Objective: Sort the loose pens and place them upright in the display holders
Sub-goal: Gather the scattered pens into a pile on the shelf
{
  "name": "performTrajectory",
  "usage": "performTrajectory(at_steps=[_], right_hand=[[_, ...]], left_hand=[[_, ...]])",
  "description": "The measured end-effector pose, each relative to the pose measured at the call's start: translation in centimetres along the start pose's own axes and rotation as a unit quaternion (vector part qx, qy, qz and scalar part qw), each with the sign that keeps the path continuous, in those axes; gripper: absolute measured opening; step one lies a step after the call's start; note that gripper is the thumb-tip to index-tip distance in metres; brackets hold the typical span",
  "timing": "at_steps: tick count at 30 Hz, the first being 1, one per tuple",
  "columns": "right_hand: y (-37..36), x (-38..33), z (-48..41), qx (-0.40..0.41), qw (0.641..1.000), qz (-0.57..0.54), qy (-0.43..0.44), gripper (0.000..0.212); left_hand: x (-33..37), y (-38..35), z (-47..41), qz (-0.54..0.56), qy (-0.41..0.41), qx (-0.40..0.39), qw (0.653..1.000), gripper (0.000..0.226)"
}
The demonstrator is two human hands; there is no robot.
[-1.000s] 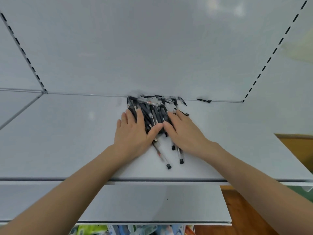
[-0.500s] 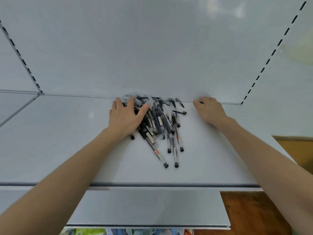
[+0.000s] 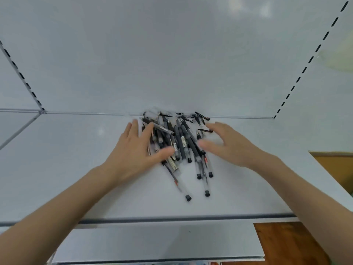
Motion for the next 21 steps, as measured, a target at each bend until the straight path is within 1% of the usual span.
performTrajectory(at_steps=[3, 5, 7, 9, 13, 15, 18, 19, 21], right_hand=[[-1.3, -0.8, 3.6, -0.105, 0.995, 0.004, -0.002, 0.095], [-2.2, -1.2, 4.3, -0.114, 0.993, 0.019, -0.003, 0.102], [-2.8, -1.5, 4.0, -0.095, 0.995, 0.024, 0.005, 0.1], [-3.1, -1.9, 3.2, -0.068, 0.997, 0.035, 0.013, 0.097], [-3.3, -2.9, 2.2, -0.016, 0.999, 0.048, 0.018, 0.088], [-3.3, -3.2, 2.6, -0.018, 0.998, 0.043, 0.03, 0.089], [-3.7, -3.6, 3.3, -0.051, 0.995, 0.059, 0.059, 0.1], [-3.9, -3.7, 3.3, -0.055, 0.993, 0.078, 0.066, 0.099], [-4.4, -3.9, 2.9, -0.055, 0.99, 0.11, 0.065, 0.089]], left_hand=[[0.5, -1.3, 1.6, -0.044, -0.009, -0.055, 0.997, 0.118], [0.9, -2.0, 1.5, -0.059, -0.018, -0.053, 0.997, 0.122], [0.8, -2.1, 0.7, -0.044, -0.026, -0.033, 0.998, 0.122], [0.5, -2.0, -0.2, -0.019, -0.037, -0.008, 0.999, 0.118], [0.8, -1.5, -0.5, -0.006, -0.034, 0.023, 0.999, 0.1], [0.8, -1.1, 0.1, -0.013, -0.034, 0.025, 0.999, 0.092], [0.1, -0.4, 0.6, 0.007, -0.029, 0.033, 0.999, 0.095], [-0.4, -0.3, 0.6, 0.011, -0.021, 0.03, 0.999, 0.097], [-1.0, -0.3, 0.6, 0.001, 0.0, 0.014, 1.0, 0.096]])
Point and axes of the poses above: each hand's wrist, its own z-axis away from the middle knuckle, its own y-axis out of the back of the hand, x = y × z, the point moved 3 cm from there along -z, towards the middle knuckle, and after that the axes turned 1 degree about -x, right-handed, at the moved point
